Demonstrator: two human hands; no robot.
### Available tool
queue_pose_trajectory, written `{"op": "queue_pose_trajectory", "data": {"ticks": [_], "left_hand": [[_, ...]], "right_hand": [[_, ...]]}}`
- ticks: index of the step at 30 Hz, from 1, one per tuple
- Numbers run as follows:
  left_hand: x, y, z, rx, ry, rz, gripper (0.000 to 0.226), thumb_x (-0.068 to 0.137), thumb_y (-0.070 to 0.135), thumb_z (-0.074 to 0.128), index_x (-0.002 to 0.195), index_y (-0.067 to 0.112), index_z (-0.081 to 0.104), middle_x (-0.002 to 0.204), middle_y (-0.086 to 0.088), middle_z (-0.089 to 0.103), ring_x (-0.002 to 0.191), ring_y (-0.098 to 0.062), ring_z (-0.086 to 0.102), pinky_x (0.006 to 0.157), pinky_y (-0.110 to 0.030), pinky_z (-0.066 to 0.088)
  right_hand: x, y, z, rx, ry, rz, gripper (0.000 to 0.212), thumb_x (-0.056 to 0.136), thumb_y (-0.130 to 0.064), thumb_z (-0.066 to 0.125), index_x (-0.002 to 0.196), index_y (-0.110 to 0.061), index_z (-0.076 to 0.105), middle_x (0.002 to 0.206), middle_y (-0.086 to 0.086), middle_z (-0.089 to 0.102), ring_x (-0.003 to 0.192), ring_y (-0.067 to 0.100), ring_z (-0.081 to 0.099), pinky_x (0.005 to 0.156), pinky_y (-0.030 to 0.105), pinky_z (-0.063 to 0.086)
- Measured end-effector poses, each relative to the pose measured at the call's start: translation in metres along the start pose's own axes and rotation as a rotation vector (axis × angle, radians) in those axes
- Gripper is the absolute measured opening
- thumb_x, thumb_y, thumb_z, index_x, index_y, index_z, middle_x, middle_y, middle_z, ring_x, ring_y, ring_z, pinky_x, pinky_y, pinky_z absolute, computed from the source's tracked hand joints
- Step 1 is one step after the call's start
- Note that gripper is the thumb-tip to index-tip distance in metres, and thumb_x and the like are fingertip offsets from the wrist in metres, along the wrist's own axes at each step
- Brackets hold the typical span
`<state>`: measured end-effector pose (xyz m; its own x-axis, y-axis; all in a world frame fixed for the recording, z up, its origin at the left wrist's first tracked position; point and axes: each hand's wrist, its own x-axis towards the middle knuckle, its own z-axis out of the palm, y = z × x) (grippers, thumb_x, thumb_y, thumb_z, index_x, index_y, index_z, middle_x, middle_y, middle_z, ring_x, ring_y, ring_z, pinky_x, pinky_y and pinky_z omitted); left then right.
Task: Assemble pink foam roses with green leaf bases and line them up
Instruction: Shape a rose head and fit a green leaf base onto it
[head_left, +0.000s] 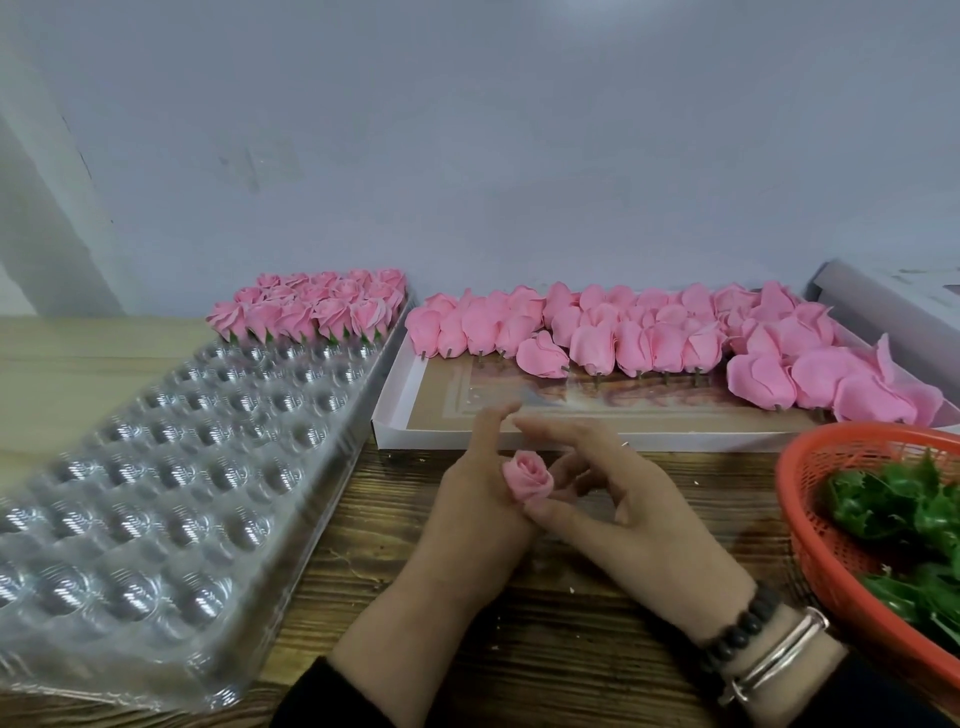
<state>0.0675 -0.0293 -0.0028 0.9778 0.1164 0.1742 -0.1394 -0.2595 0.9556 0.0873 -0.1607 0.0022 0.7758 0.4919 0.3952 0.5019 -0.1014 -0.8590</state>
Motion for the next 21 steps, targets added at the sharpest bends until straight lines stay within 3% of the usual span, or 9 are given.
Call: {"op": "queue_pose_trajectory", "data": {"ticks": [3,6,9,12,14,16,18,21], "left_hand": [[0.000,-0.003,-0.006,0.102,-0.122,-0.010,0.094,0.071,0.000,0.074,0.135,0.042,0.021,0.108,-0.003,0.066,0.100,-0.012,0.064,0.089,-0.018,0.047],[0.001,-0.004,-0.009,0.202,-0.207,-0.028,0.107,0.069,0.007,0.077,0.145,0.037,0.008,0.105,0.003,0.066,0.099,-0.007,0.062,0.087,-0.014,0.046],[0.001,-0.005,-0.009,0.213,-0.261,-0.026,0.105,0.068,0.014,0.080,0.142,0.044,0.012,0.102,0.002,0.066,0.092,-0.003,0.062,0.083,-0.009,0.045],[0.001,-0.006,-0.009,0.178,-0.290,-0.048,0.106,0.065,0.013,0.083,0.140,0.047,0.018,0.091,-0.001,0.064,0.082,-0.006,0.061,0.085,-0.021,0.049],[0.001,-0.004,-0.010,0.139,-0.323,-0.070,0.105,0.063,0.009,0.084,0.138,0.048,0.022,0.083,-0.005,0.059,0.076,-0.004,0.058,0.079,-0.021,0.049],[0.002,0.002,-0.017,0.092,-0.356,-0.089,0.103,0.060,0.007,0.085,0.133,0.051,0.028,0.087,-0.015,0.059,0.077,-0.008,0.060,0.077,-0.021,0.051],[0.002,0.011,-0.026,0.103,-0.339,-0.100,0.094,0.055,0.017,0.085,0.125,0.055,0.034,0.098,-0.010,0.062,0.086,-0.012,0.065,0.080,-0.021,0.052],[-0.001,0.029,-0.021,0.228,-0.051,0.082,0.050,0.066,0.025,0.081,0.106,0.039,0.055,0.095,0.003,0.061,0.089,-0.007,0.061,0.076,-0.020,0.051]], "right_hand": [[0.000,-0.002,-0.003,-0.024,-0.078,0.039,0.038,0.075,-0.007,0.071,0.103,-0.031,0.064,0.088,-0.018,0.060,0.078,0.001,0.053,0.074,0.013,0.042],[0.000,-0.003,-0.002,-0.027,-0.079,0.072,0.023,0.076,-0.007,0.072,0.086,-0.026,0.065,0.070,-0.018,0.056,0.066,-0.001,0.048,0.064,0.011,0.039],[0.001,-0.006,-0.002,0.050,-0.093,0.104,0.012,0.077,-0.007,0.071,0.077,-0.017,0.064,0.064,-0.015,0.056,0.060,-0.002,0.047,0.059,0.011,0.038],[0.001,-0.006,-0.003,0.102,-0.078,0.130,0.012,0.075,-0.005,0.072,0.071,-0.013,0.063,0.059,-0.007,0.055,0.056,0.005,0.046,0.055,0.015,0.038],[0.001,-0.004,-0.003,0.147,-0.043,0.139,0.012,0.073,-0.004,0.073,0.069,-0.010,0.063,0.056,0.008,0.054,0.056,0.012,0.046,0.054,0.019,0.038],[0.001,-0.002,-0.001,0.196,0.023,0.162,0.012,0.071,-0.004,0.074,0.068,-0.006,0.063,0.062,0.027,0.056,0.059,0.020,0.047,0.058,0.030,0.039],[0.000,0.004,-0.001,0.218,0.117,0.183,0.012,0.072,-0.001,0.072,0.068,-0.006,0.063,0.065,0.032,0.056,0.060,0.022,0.049,0.061,0.034,0.041],[0.000,0.006,-0.003,0.286,0.214,0.206,0.014,0.074,0.002,0.069,0.067,-0.007,0.061,0.049,0.002,0.057,0.051,0.013,0.054,0.056,0.022,0.045]]}}
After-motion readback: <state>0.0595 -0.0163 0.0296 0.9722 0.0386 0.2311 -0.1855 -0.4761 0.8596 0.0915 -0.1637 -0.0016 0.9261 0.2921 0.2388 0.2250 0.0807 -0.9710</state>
